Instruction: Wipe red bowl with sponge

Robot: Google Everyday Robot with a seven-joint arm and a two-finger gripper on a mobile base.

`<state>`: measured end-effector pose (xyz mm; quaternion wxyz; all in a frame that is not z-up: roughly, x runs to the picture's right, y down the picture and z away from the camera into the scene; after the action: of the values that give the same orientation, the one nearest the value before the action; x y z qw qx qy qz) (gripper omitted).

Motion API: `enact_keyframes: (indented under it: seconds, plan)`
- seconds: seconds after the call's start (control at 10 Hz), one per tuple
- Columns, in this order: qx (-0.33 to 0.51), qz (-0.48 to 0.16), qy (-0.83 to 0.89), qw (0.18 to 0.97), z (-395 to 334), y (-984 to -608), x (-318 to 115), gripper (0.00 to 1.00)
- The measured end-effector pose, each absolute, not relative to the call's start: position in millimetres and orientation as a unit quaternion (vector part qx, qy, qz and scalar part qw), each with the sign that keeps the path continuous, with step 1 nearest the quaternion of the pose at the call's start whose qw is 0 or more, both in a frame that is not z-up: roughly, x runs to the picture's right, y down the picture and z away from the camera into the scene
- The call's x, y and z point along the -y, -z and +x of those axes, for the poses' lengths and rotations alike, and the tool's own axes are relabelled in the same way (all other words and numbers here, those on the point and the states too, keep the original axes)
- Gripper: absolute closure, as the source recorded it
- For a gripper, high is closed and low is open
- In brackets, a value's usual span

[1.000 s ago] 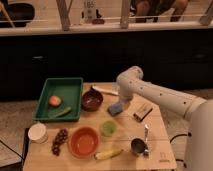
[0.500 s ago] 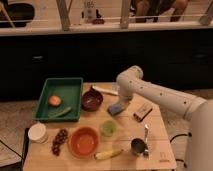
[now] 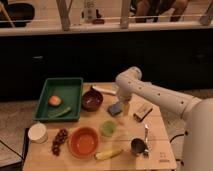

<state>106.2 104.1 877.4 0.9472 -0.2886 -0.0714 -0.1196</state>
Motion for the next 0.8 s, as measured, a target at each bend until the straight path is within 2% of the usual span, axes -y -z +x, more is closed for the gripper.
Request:
enact_keyframes:
  seconds: [0.4, 0.8]
  plan:
    - [0.089, -0.307, 0.137, 0.937, 96.1, -903.8, -129.7, 0.20]
    - [0.093, -0.315, 0.126, 0.936, 99.2, -915.2, -137.2, 0.20]
